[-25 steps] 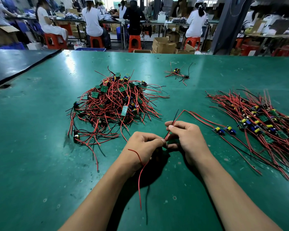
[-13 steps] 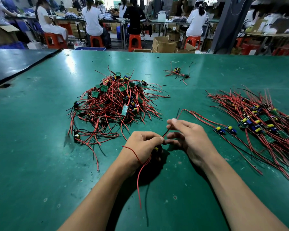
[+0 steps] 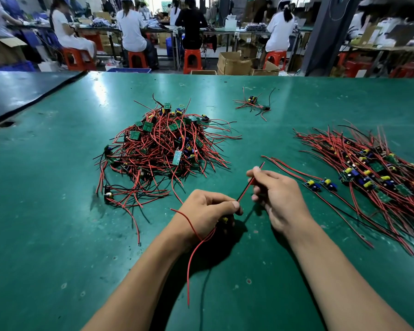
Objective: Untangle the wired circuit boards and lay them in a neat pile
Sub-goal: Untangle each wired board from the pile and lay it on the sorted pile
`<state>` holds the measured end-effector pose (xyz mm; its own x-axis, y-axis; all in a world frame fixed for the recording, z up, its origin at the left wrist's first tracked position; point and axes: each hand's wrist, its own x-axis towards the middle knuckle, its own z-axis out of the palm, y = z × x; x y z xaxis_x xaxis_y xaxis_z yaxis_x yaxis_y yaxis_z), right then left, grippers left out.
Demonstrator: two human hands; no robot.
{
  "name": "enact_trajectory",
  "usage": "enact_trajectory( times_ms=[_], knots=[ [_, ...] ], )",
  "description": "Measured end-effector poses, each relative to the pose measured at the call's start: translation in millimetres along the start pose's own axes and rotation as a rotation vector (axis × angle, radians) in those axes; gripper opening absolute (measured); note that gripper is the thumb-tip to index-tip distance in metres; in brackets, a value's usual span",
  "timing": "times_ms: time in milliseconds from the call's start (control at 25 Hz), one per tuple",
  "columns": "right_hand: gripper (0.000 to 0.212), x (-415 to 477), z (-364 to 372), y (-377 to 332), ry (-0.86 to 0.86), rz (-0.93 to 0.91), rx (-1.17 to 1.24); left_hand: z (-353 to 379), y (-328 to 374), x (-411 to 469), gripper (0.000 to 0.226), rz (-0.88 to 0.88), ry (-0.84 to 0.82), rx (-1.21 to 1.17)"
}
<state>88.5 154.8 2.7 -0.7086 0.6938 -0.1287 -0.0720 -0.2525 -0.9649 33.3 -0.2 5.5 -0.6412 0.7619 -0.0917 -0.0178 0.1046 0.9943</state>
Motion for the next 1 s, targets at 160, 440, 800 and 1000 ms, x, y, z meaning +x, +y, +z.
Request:
enact_trajectory(
  times_ms=[160,440,800,1000],
  knots=[
    [0.023,4.7,-6.0,-8.6,0.027,0.161,0.319,-0.6,2.1,-1.3,0.023,-0.004,-0.052,-0.016],
    [0.039,0.9,-4.8,-14.5,-0.068,0.302,0.559,-3.1,4.2,-2.0,0.024,-0.031,-0.035,-0.067],
    [0.015,-5.6,2.5,9.3,-0.192,0.049,-0.155,-5.0,8.9,4.4,0.017,-0.047,0.276,-0.33],
    [0.018,-25.3,15.0,15.6,-0.469,-0.225,-0.541,-15.1,14.0,4.9,0.017,0.028,0.405,-0.521]
  ],
)
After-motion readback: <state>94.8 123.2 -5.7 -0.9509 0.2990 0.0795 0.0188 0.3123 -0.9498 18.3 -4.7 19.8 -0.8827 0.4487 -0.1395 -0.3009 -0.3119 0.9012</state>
